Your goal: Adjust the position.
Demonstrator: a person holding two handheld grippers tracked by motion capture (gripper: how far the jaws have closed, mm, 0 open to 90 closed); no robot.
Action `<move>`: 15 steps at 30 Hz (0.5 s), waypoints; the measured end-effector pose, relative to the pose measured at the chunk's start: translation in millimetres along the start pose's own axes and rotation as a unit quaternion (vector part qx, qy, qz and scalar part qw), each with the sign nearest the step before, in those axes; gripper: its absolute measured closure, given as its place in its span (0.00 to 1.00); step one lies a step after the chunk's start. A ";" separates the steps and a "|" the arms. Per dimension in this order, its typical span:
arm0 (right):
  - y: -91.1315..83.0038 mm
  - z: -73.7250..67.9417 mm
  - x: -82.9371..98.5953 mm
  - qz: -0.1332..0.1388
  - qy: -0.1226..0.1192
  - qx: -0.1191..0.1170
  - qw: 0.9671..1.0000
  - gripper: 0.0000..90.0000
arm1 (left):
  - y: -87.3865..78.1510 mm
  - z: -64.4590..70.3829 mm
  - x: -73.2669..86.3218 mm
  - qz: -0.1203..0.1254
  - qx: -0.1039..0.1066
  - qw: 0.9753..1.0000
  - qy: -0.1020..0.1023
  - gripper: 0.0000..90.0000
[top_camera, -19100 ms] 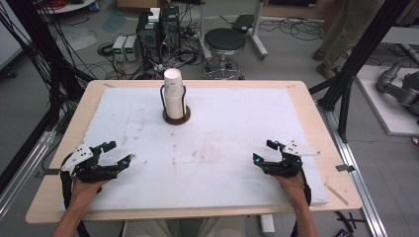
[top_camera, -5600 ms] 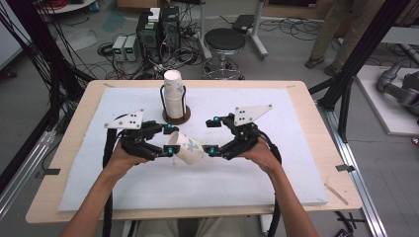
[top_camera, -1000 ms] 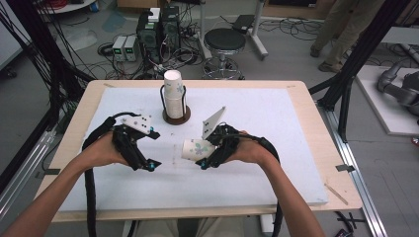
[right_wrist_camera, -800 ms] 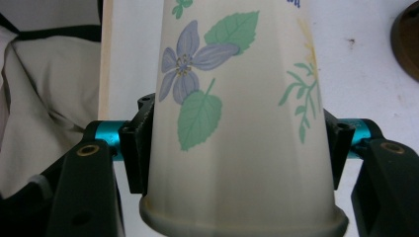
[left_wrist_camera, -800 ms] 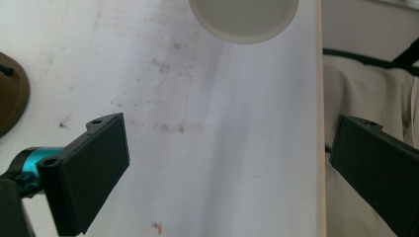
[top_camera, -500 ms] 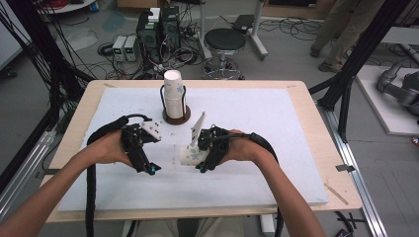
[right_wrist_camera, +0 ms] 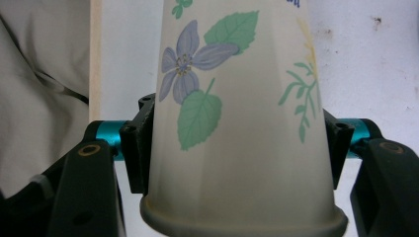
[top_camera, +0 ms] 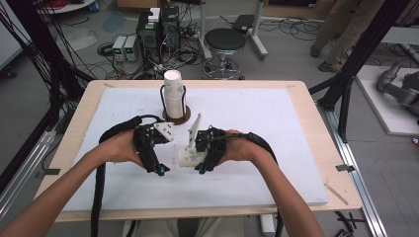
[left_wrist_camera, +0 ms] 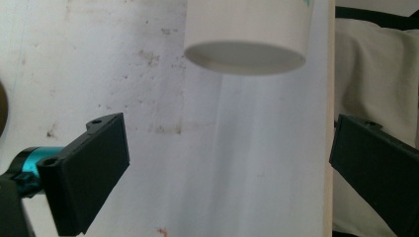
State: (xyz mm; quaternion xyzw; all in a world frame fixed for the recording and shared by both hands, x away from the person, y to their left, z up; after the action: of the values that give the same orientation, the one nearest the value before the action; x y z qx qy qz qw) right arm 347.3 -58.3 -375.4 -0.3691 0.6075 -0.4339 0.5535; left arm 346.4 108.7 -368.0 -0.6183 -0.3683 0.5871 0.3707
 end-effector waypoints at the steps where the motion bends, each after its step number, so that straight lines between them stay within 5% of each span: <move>1: 0.0 0.0 0.0 0.000 0.000 0.000 1.000 0.38 | 0.7 -0.5 -1.6 0.000 0.000 1.000 0.001 0.02; 15: -3.6 -6.4 -7.4 0.011 -0.013 -0.002 1.000 0.38 | 16.1 -1.6 -18.5 0.010 0.020 1.000 0.010 0.02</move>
State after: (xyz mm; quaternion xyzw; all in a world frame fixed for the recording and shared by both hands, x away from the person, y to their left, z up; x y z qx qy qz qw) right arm 341.7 -51.9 -369.3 -0.3687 0.6051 -0.4219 0.5657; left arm 347.6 84.8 -373.9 -0.6204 -0.3461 0.5919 0.3807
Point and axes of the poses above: each handheld gripper's, and its own axes: y roughly forward along the jaws, x roughly out of its underside, z roughly to its right, the point moved 4 cm from there along y, roughly forward along the jaws, and after that the axes turned 9 degrees about y, right-handed, at the moved point
